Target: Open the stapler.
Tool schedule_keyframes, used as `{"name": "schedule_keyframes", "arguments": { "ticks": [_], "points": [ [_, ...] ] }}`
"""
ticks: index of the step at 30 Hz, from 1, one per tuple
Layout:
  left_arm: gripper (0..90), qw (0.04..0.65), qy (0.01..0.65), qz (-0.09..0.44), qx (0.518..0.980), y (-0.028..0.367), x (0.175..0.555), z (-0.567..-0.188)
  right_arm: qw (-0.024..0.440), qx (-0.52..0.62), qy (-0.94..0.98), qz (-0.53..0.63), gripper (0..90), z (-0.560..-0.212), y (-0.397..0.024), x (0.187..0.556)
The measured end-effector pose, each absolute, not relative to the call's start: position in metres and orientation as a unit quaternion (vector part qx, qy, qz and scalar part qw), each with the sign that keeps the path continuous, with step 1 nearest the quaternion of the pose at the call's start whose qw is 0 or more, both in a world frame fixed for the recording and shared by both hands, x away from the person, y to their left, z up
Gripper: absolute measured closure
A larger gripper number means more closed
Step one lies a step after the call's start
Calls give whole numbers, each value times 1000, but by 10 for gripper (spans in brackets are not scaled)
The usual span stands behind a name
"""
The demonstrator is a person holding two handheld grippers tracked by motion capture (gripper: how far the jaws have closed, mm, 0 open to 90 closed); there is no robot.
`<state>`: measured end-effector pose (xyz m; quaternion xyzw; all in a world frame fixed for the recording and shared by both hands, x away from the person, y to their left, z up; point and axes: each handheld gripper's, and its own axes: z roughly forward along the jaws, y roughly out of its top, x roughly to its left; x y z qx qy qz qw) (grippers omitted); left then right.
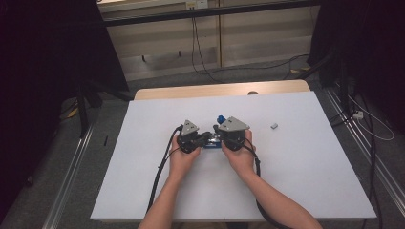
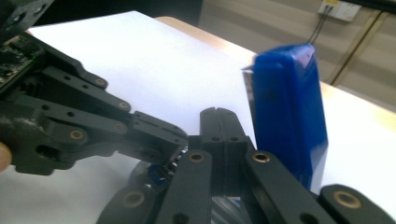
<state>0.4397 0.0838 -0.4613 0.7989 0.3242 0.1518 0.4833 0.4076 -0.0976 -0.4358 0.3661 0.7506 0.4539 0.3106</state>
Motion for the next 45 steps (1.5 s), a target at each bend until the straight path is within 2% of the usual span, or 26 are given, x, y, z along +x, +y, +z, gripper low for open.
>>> {"name": "schedule_keyframes", "arguments": {
  "ticks": [19, 28, 37, 45],
  "points": [
    [900, 478, 318, 155, 804, 83, 440, -460, 343, 401, 730, 435, 900, -426, -142, 403],
    [900, 479, 321, 152, 803, 83, 440, -460, 338, 401, 730, 438, 900, -425, -154, 402],
    [900, 479, 322, 153, 802, 83, 439, -460, 336, 411, 740, 414, 900, -438, -167, 403],
    [900, 478, 320, 157, 803, 83, 439, -460, 307, 425, 740, 421, 900, -451, -181, 406]
  ]
}}
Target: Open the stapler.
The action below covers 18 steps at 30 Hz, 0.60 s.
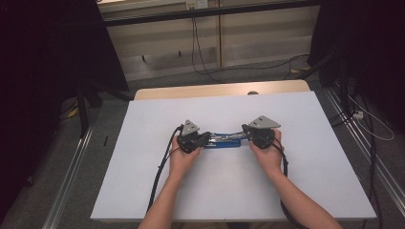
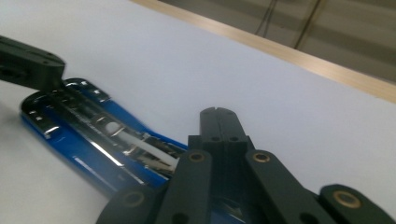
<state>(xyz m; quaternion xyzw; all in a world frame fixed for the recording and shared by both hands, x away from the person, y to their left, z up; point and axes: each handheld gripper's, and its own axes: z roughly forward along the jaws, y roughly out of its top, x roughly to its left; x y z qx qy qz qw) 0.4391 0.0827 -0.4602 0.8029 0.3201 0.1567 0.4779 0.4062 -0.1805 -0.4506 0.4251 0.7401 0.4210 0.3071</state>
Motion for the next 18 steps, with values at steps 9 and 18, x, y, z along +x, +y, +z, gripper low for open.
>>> {"name": "schedule_keyframes", "arguments": {
  "ticks": [9, 18],
  "points": [
    [900, 480, 321, 166, 799, 81, 437, -458, 302, 419, 749, 414, 900, -456, -180, 408],
    [878, 500, 320, 153, 790, 82, 438, -456, 297, 412, 755, 415, 900, -452, -180, 410]
  ]
}}
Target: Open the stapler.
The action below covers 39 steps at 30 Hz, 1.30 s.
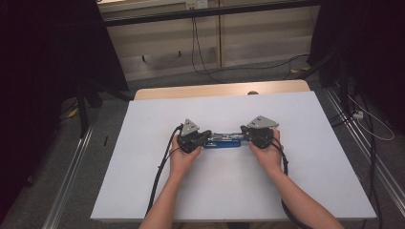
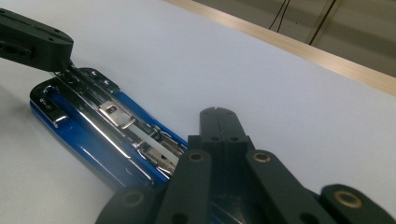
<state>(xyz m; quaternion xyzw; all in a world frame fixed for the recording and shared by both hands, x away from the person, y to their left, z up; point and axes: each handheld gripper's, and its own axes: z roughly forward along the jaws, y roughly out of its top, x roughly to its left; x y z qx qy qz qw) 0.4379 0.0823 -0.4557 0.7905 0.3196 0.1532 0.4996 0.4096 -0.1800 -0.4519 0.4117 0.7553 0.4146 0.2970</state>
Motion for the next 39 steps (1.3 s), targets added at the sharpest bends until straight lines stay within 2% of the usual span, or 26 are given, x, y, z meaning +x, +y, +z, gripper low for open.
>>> {"name": "schedule_keyframes", "arguments": {
  "ticks": [5, 8, 11, 16, 18, 24, 28, 34, 39],
  "points": [
    [824, 502, 329, 143, 787, 84, 438, -453, 296, 404, 760, 415, 900, -447, -179, 407],
    [773, 503, 339, 140, 783, 88, 437, -449, 292, 409, 756, 420, 860, -445, -181, 407],
    [726, 512, 344, 131, 776, 93, 435, -442, 294, 408, 755, 420, 800, -442, -185, 406],
    [572, 513, 362, 132, 767, 99, 432, -434, 294, 418, 748, 423, 690, -434, -195, 406],
    [545, 509, 368, 130, 767, 102, 431, -432, 288, 424, 745, 426, 637, -432, -199, 406],
    [428, 504, 378, 131, 766, 110, 428, -429, 296, 433, 735, 430, 548, -423, -206, 404],
    [301, 498, 384, 130, 767, 116, 425, -426, 294, 446, 725, 435, 489, -419, -215, 404],
    [199, 490, 390, 132, 769, 124, 421, -423, 308, 460, 717, 423, 391, -415, -228, 408],
    [149, 488, 391, 137, 768, 131, 417, -422, 315, 474, 710, 415, 356, -415, -239, 411]
  ]
}}
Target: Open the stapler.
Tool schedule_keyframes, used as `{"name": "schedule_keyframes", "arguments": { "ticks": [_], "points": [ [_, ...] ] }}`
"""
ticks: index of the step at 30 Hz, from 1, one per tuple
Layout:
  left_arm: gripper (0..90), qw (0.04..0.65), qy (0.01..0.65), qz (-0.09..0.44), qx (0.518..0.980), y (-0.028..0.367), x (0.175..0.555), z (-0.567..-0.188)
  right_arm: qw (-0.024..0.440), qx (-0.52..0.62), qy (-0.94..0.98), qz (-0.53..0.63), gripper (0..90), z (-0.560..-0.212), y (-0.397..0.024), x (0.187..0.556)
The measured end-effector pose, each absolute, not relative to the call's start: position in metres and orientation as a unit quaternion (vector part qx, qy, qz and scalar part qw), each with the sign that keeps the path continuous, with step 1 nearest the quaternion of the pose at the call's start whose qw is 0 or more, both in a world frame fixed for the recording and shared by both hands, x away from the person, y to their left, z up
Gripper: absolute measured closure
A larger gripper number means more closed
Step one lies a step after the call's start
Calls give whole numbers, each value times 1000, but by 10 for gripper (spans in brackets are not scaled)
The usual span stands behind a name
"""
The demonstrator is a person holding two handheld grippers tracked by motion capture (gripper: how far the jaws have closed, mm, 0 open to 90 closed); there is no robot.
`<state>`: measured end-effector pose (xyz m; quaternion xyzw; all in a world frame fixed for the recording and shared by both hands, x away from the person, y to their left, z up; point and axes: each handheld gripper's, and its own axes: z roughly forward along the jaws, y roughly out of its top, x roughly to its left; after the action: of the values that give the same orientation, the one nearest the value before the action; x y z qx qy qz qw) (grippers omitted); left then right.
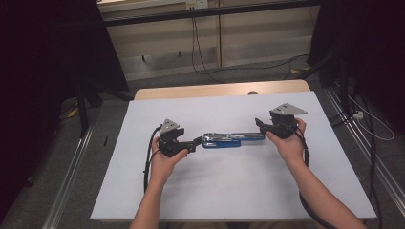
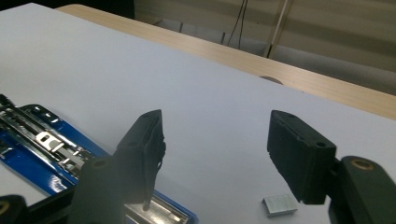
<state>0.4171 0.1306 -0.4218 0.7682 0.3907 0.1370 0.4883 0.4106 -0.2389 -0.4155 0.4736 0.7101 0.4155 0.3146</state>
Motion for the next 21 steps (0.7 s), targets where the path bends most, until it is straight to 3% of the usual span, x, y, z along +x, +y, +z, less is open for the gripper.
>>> {"name": "schedule_keyframes", "arguments": {
  "ticks": [21],
  "points": [
    [61, 477, 384, 146, 777, 139, 415, -420, 312, 506, 701, 395, 269, -434, -258, 414]
  ]
}}
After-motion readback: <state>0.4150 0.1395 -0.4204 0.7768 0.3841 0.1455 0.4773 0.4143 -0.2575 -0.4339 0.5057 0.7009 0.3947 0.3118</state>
